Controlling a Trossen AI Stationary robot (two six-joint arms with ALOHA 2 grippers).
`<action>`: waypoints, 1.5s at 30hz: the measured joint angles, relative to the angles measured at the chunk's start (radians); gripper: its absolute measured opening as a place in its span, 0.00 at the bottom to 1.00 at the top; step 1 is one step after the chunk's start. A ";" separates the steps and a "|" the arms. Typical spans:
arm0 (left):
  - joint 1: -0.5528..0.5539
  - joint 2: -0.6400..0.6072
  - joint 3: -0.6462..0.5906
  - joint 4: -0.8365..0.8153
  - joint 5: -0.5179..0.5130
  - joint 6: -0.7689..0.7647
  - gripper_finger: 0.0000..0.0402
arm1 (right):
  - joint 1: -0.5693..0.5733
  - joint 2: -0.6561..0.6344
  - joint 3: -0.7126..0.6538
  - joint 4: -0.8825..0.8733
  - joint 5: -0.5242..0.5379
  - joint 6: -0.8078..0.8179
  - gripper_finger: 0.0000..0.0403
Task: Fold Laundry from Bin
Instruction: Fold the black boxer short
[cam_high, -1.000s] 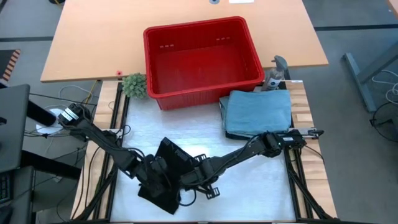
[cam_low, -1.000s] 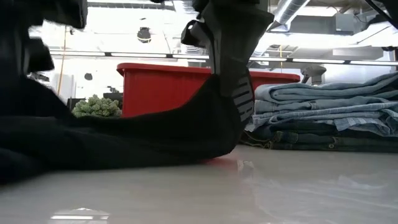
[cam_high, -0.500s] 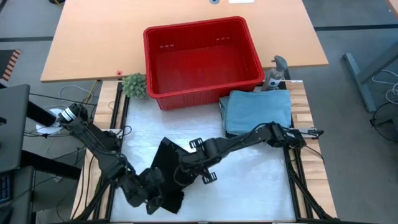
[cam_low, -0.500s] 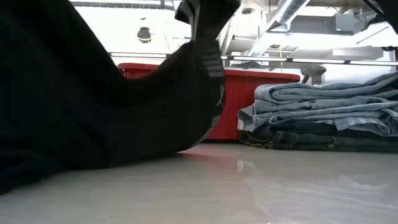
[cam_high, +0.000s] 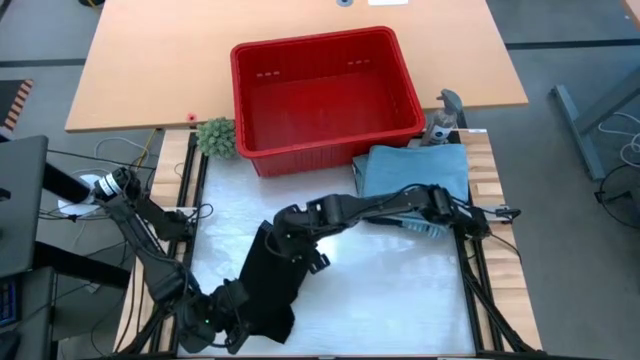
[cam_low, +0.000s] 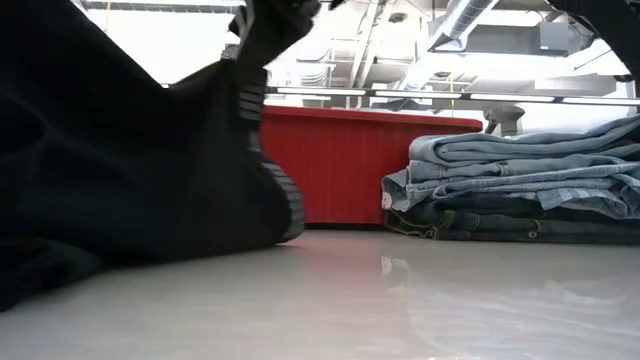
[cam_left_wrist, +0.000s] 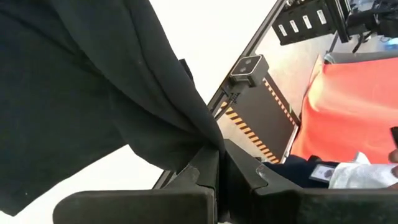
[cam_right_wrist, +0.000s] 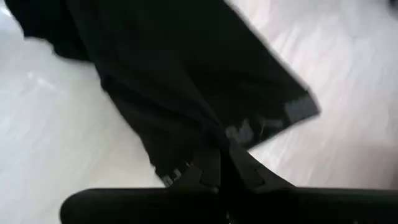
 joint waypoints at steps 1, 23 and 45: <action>0.000 0.000 0.000 0.000 0.000 -0.002 0.00 | -0.010 0.001 0.000 0.025 -0.019 -0.014 0.06; -0.007 0.000 -0.002 -0.014 0.002 -0.126 0.00 | -0.118 0.092 -0.016 0.189 -0.153 -0.105 0.06; -0.021 0.000 -0.002 -0.031 0.002 -0.122 0.00 | -0.141 0.169 -0.017 0.298 -0.176 -0.128 0.18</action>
